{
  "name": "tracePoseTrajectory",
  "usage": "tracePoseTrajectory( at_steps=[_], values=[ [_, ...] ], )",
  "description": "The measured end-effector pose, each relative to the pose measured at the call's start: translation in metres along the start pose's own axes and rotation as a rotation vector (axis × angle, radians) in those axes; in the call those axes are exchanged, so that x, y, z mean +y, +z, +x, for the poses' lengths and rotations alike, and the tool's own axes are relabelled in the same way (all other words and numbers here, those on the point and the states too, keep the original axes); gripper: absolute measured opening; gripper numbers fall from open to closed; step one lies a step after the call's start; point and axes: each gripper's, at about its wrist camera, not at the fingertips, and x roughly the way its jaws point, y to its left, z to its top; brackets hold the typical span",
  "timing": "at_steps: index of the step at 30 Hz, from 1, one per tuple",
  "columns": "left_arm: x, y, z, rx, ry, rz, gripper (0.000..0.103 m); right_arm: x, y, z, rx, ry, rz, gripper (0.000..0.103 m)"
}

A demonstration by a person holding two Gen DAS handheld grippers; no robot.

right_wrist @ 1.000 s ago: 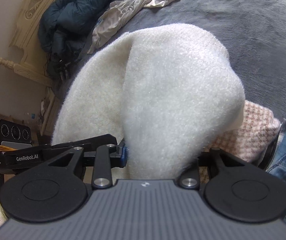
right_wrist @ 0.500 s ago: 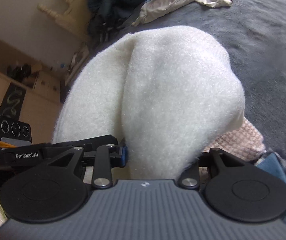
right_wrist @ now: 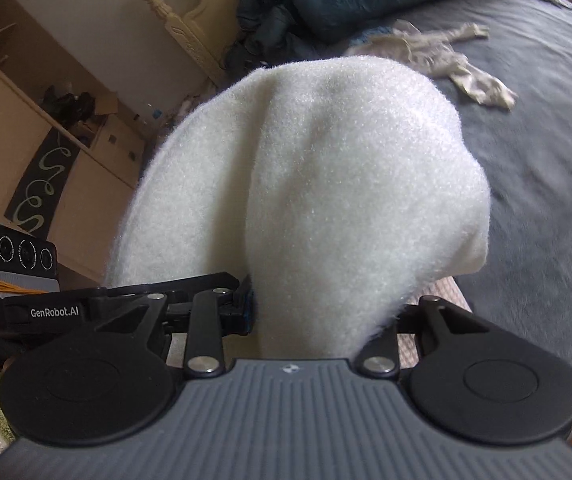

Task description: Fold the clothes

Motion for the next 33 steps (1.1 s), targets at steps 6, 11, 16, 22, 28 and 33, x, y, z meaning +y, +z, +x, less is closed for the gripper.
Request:
tracePoseTrajectory(
  at_steps=[6,11,16,22,28,33],
  values=[
    [-0.028,-0.012,-0.002,-0.116,0.097,-0.068,0.057,-0.016,0.028,0.002,0.053,0.126,-0.109,0.033],
    [-0.052,-0.057,0.009,-0.228,0.179,-0.193,0.057,-0.036,0.039,0.003,0.145,0.237,-0.255,0.033],
    [-0.061,-0.111,0.022,-0.310,0.235,-0.328,0.058,-0.046,0.031,0.007,0.265,0.286,-0.393,0.033],
    [-0.033,-0.186,0.030,-0.476,0.276,-0.534,0.058,-0.029,0.012,0.054,0.447,0.345,-0.573,0.033],
    [0.020,-0.249,0.056,-0.624,0.270,-0.753,0.058,0.004,-0.027,0.112,0.631,0.306,-0.853,0.033],
    [0.048,-0.273,0.076,-0.771,0.306,-0.876,0.058,0.029,-0.049,0.160,0.751,0.309,-1.060,0.033]
  ],
)
